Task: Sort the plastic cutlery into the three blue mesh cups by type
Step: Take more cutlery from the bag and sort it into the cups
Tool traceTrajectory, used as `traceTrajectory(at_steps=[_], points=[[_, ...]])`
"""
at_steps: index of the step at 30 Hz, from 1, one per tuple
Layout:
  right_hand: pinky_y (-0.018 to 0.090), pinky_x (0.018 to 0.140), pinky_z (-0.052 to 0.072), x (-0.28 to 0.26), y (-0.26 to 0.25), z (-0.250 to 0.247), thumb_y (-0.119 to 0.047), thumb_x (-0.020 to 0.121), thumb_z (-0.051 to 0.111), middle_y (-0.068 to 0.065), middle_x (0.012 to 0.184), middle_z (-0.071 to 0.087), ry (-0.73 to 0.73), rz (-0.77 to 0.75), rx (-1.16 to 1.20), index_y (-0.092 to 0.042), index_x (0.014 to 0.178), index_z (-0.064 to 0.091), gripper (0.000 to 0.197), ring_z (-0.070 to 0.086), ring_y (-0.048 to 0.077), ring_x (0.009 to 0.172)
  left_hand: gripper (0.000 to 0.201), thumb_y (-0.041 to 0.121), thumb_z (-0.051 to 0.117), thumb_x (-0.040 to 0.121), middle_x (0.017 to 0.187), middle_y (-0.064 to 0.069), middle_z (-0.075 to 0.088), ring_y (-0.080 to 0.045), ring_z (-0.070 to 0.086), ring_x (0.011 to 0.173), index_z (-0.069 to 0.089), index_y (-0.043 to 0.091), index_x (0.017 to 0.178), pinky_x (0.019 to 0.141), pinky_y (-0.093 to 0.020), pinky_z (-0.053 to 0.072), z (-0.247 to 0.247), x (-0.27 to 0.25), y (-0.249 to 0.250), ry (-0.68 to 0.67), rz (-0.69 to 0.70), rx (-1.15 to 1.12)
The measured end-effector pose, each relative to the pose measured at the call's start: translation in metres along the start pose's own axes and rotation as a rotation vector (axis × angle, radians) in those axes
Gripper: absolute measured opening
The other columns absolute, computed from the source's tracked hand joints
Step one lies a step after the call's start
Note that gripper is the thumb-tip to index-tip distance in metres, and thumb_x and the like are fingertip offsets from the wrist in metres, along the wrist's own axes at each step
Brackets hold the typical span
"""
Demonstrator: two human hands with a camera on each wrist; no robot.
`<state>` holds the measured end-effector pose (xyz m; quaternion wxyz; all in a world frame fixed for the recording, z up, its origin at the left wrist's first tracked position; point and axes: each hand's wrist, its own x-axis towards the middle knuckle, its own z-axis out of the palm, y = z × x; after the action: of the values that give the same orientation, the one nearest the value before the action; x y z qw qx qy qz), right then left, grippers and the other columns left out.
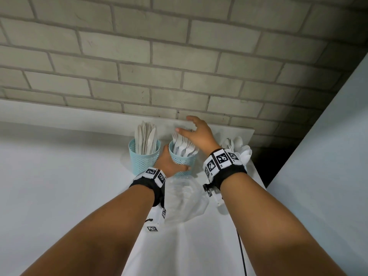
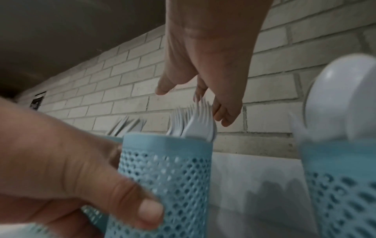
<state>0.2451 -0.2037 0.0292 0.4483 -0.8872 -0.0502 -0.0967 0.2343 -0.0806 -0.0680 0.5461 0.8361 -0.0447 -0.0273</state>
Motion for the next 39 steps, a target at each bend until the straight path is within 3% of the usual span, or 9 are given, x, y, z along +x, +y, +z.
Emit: traceTrajectory(at_steps=[2, 7, 11, 18, 22, 24, 26, 35, 39], points=[[0.028, 0.104, 0.031, -0.003, -0.008, -0.010, -0.040, 0.083, 0.067, 0.008, 0.143, 0.043, 0.038, -0.015, 0.000, -0.016, 0.138, 0.043, 0.065, 0.040, 0.021, 0.132, 0.122, 0.061, 0.087, 0.036, 0.127, 0.008, 0.055, -0.013, 0.054, 0.115, 0.034, 0.021, 0.137, 0.099, -0.038, 0.047, 0.003, 0.009, -0.010, 0.007, -0.006, 0.059], [0.029, 0.104, 0.032, -0.008, -0.020, -0.039, -0.034, 0.091, 0.058, 0.014, 0.139, 0.046, 0.186, -0.004, -0.051, -0.012, 0.137, 0.044, 0.053, 0.041, 0.027, 0.130, 0.083, 0.019, 0.081, 0.069, 0.133, -0.007, 0.052, -0.024, 0.048, 0.124, 0.036, 0.008, 0.138, 0.103, -0.032, 0.040, -0.006, -0.028, 0.026, -0.090, 0.012, 0.218], [0.038, 0.105, 0.038, -0.015, -0.014, -0.061, -0.038, 0.090, 0.056, 0.017, 0.134, 0.048, 0.286, 0.073, -0.021, -0.012, 0.132, 0.048, 0.050, 0.045, 0.031, 0.126, 0.065, 0.028, 0.073, 0.076, 0.127, -0.014, 0.057, -0.030, 0.053, 0.118, 0.047, 0.001, 0.130, 0.101, -0.039, 0.044, -0.011, -0.047, 0.052, -0.079, -0.083, 0.470], [0.042, 0.106, 0.038, -0.041, 0.007, -0.086, -0.046, 0.084, 0.062, 0.016, 0.136, 0.043, 0.385, 0.140, -0.084, -0.015, 0.134, 0.046, 0.061, 0.040, 0.031, 0.128, 0.036, 0.032, 0.064, 0.086, 0.091, -0.009, 0.054, -0.022, 0.056, 0.087, 0.054, 0.004, 0.105, 0.069, -0.026, 0.041, -0.004, -0.062, 0.093, -0.255, -0.118, 0.521], [0.040, 0.110, 0.032, -0.060, 0.030, -0.096, -0.051, 0.082, 0.063, 0.012, 0.146, 0.034, 0.436, 0.222, -0.043, -0.017, 0.142, 0.036, 0.074, 0.034, 0.027, 0.135, 0.036, 0.032, 0.063, 0.086, 0.064, -0.008, 0.048, -0.021, 0.049, 0.062, 0.046, 0.010, 0.063, 0.054, -0.022, 0.037, 0.014, -0.068, 0.106, -0.320, -0.101, 0.449], [0.044, 0.112, 0.029, -0.072, 0.043, -0.098, -0.053, 0.080, 0.063, 0.012, 0.152, 0.023, 0.396, 0.281, -0.003, -0.020, 0.147, 0.025, 0.084, 0.028, 0.028, 0.139, 0.036, 0.035, 0.062, 0.088, 0.102, -0.018, 0.062, -0.030, 0.058, 0.098, 0.061, 0.001, 0.098, 0.079, -0.028, 0.046, 0.023, -0.069, 0.108, -0.373, -0.078, 0.428], [0.045, 0.113, 0.028, -0.084, 0.056, -0.098, -0.051, 0.076, 0.069, 0.010, 0.155, 0.013, 0.311, 0.305, 0.059, -0.024, 0.150, 0.015, 0.095, 0.024, 0.028, 0.141, 0.063, 0.038, 0.062, 0.087, 0.135, -0.017, 0.049, -0.029, 0.047, 0.125, 0.044, -0.001, 0.132, 0.098, -0.030, 0.039, 0.031, -0.070, 0.108, -0.374, -0.063, 0.425], [0.043, 0.114, 0.029, -0.071, 0.087, -0.087, -0.047, 0.058, 0.084, 0.004, 0.156, 0.015, 0.106, 0.258, 0.060, -0.032, 0.150, 0.005, 0.122, 0.026, 0.021, 0.141, 0.076, 0.027, 0.075, 0.078, 0.139, -0.008, 0.047, -0.021, 0.044, 0.128, 0.034, 0.010, 0.141, 0.084, -0.011, 0.031, 0.063, -0.052, 0.096, -0.396, 0.067, 0.269], [0.044, 0.106, 0.041, -0.057, 0.088, -0.075, -0.056, 0.055, 0.081, 0.006, 0.147, 0.037, 0.108, 0.234, 0.037, -0.031, 0.147, 0.019, 0.113, 0.044, 0.021, 0.130, 0.095, 0.027, 0.084, 0.066, 0.135, -0.003, 0.042, -0.019, 0.042, 0.127, 0.026, 0.010, 0.140, 0.092, -0.019, 0.034, 0.081, -0.036, 0.087, -0.304, 0.086, 0.126]])
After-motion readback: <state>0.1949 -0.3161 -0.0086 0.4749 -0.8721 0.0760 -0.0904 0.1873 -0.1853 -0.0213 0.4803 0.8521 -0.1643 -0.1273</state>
